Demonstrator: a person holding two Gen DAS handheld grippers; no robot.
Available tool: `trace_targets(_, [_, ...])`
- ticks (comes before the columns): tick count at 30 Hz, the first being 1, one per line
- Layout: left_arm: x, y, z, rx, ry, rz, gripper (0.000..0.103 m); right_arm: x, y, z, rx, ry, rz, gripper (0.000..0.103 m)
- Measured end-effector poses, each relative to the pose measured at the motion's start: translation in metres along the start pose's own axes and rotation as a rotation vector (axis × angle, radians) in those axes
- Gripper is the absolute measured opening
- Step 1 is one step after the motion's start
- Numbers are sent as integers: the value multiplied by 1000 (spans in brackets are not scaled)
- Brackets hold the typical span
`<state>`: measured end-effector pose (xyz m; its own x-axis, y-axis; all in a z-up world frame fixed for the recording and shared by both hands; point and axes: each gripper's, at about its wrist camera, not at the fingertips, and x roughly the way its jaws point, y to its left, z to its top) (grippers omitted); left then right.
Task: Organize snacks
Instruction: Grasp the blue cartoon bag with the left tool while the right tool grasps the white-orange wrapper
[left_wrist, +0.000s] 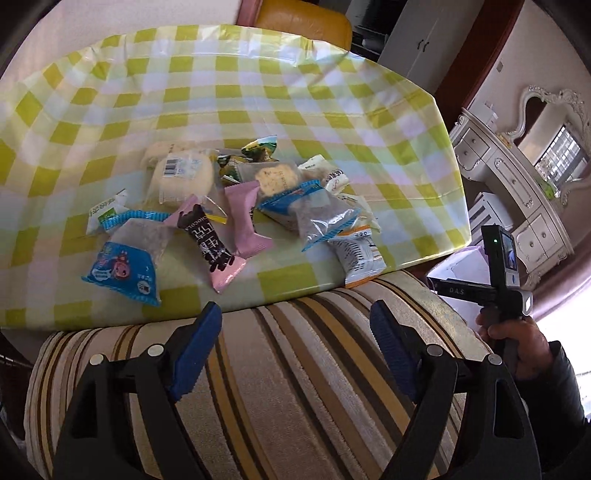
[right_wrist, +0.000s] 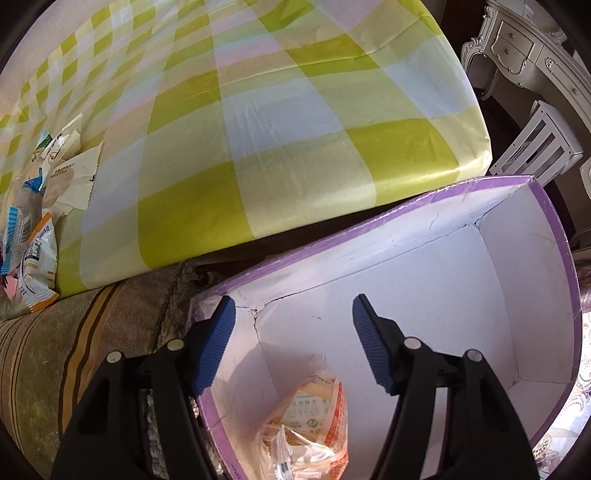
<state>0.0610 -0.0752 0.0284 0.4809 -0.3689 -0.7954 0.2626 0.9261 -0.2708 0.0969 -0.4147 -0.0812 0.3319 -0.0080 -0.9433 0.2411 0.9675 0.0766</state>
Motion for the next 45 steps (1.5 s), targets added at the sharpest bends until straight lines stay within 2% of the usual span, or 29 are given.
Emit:
trace_targets(2, [-5,10,-1,-18,-18,18,81,-19,0,0,-5,-36,-30,77])
trace_targets(11, [-23,44,-6,-74,-74,52,82,-93,26,13,5,-187,-57,78])
trace_targets(17, [-38,83,-14,-172,-110,98,84,-105,66,7,-65,-206,60,78])
trace_targets(24, [-39,111,-11,-230,-97,155,84,-94,123,1,-156,-171,150,78])
trace_targets(30, [-27,132,1,-261,-57,200,84,-67,150,0,-175,-98,166,78])
trace_targets(36, [-9,139,15,-240,-17,218,85,-52,164,1,-203,-73,137,78])
trace_targets(45, [26,123,36,-110,68,233,88,-41,173,6,-226,-58,102,78])
